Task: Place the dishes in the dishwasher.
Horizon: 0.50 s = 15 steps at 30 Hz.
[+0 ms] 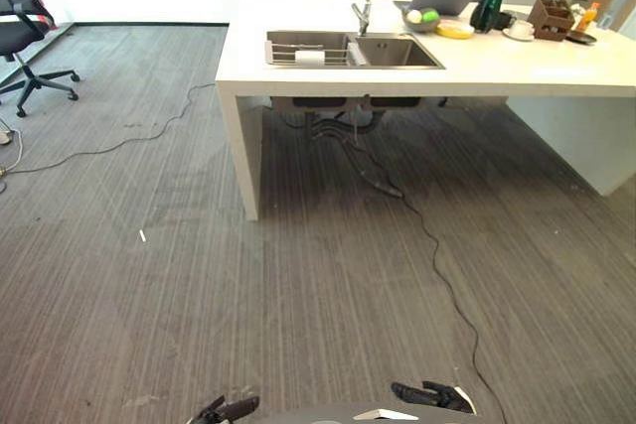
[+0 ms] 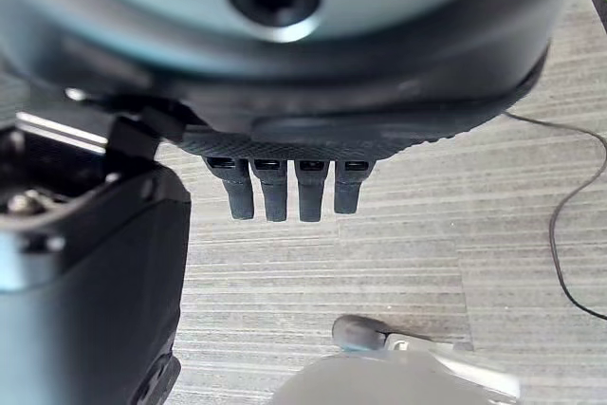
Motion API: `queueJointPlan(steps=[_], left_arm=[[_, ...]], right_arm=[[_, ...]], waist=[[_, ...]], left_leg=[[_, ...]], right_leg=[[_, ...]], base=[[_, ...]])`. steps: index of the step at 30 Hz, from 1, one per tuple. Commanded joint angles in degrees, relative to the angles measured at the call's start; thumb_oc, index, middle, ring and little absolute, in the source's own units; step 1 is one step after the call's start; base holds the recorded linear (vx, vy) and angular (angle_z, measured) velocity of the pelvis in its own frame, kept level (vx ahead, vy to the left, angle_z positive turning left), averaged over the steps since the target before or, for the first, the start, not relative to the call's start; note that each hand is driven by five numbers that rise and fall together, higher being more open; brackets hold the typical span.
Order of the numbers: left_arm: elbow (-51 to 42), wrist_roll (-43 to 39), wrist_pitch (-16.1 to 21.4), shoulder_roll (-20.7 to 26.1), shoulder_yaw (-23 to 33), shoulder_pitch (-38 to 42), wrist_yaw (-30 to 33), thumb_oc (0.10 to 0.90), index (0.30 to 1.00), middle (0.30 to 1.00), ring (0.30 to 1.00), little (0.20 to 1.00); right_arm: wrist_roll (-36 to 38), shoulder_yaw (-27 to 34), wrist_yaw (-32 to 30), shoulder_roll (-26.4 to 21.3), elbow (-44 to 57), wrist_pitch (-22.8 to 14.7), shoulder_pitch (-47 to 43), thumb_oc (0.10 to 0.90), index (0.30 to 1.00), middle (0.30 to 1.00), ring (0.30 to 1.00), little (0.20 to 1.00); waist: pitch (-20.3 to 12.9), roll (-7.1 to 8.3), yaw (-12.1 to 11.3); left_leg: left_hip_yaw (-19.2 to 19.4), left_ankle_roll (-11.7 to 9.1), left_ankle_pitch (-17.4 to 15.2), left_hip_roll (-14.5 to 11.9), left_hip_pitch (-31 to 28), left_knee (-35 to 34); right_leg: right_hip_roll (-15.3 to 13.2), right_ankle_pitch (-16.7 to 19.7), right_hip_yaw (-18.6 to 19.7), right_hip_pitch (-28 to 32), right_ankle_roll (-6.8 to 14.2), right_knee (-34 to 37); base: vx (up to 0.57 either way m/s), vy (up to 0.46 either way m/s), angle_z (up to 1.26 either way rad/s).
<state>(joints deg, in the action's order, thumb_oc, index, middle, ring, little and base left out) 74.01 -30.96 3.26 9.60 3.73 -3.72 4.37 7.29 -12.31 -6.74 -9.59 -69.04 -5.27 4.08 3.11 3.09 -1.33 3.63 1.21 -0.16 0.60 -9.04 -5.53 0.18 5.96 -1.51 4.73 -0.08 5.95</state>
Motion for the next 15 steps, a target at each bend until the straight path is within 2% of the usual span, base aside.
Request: queueJointPlan(steps=[1,8,9,10,12,13,15], left_arm=[[3.58,-2.74,1.69,-5.0,0.94,5.13,-0.93,0.8,0.9,0.9,0.9,0.9],[3.49,-3.03,1.71,-5.0,0.35,6.2,-1.24,0.8,0.9,0.9,0.9,0.9],[3.45,-3.11,1.83,-4.72,0.04,6.97,-0.98,0.8,0.9,0.9,0.9,0.9],[3.46,-3.11,1.83,-4.72,0.05,7.01,-0.98,0.8,0.9,0.9,0.9,0.9],[3.75,-2.75,1.91,-4.27,-0.56,8.42,-0.7,0.8,0.9,0.9,0.9,0.9],[3.98,-3.01,2.26,-3.97,-0.49,8.99,-0.38,0.8,0.9,0.9,0.9,0.9],[4.23,-3.54,2.32,-4.04,0.1,9.26,-0.37,0.8,0.9,0.9,0.9,0.9]], right_arm=[[4.51,2.68,-0.16,-1.95,1.82,-3.05,-5.16,0.8,0.9,0.9,0.9,0.9],[4.26,2.1,-0.26,-1.9,1.7,-2.95,-6.5,0.8,0.9,0.9,0.9,0.9],[4.46,2.41,-0.67,-1.95,1.95,-3.01,-6.74,0.8,0.9,0.9,0.9,0.9],[4.45,2.42,-0.67,-1.95,1.94,-3.01,-6.78,0.8,0.9,0.9,0.9,0.9],[4.63,2.71,-1.36,-2.02,2.16,-3.03,-7.29,0.8,0.9,0.9,0.9,0.9],[5.15,2.96,-1.55,-1.87,2.26,-3.12,-7.43,0.8,0.9,0.9,0.9,0.9],[5.14,2.87,-1.32,-1.82,2.01,-3.08,-6.99,0.8,0.9,0.9,0.9,0.9]], waist=[[0.78,-2.09,-0.12],[1.61,-1.72,-0.34],[2.14,-1.84,0.18],[2.01,-1.82,0.24],[2.84,-2.28,1.64],[3.42,-2.79,2.5],[3.47,-2.67,2.46]], left_leg=[[0.62,-2.63,-2.03,0.46,0.9,0.53],[0.26,-2.42,-1.65,0.86,2.0,0.53],[-0.42,-2.45,-1.16,0.84,2.68,0.53],[-0.48,-2.45,-1.12,0.85,2.88,0.53],[-1.36,-3.06,-0.44,0.82,4.56,0.53],[-1.69,-3.69,-0.16,0.49,4.75,0.53],[-1.52,-3.75,-0.28,0.69,4.61,0.53]], right_leg=[[-1.28,-7.87,-0.73,3.8,4.86,-1.67],[-1.76,-8.13,-1.69,2.16,4.88,-4.18],[-1.65,-8.35,-1.43,-0.04,5.01,-7.51],[-1.67,-8.51,-1.48,-0.36,5.01,-7.82],[0.42,-9.57,-2.35,-4.44,5.34,-13.28],[1.5,-9.9,-1.57,-6.39,4.92,-13.86],[1.11,-10.09,-1.79,-5.3,4.62,-12.58]], base=[[0.0,0.0,0.0],[-0.01,0.025,0.03],[-0.04,0.031,0.11],[-0.06,0.031,0.21],[-0.02,0.025,0.44],[0.04,0.018,0.44],[0.07,-0.009,0.24]])
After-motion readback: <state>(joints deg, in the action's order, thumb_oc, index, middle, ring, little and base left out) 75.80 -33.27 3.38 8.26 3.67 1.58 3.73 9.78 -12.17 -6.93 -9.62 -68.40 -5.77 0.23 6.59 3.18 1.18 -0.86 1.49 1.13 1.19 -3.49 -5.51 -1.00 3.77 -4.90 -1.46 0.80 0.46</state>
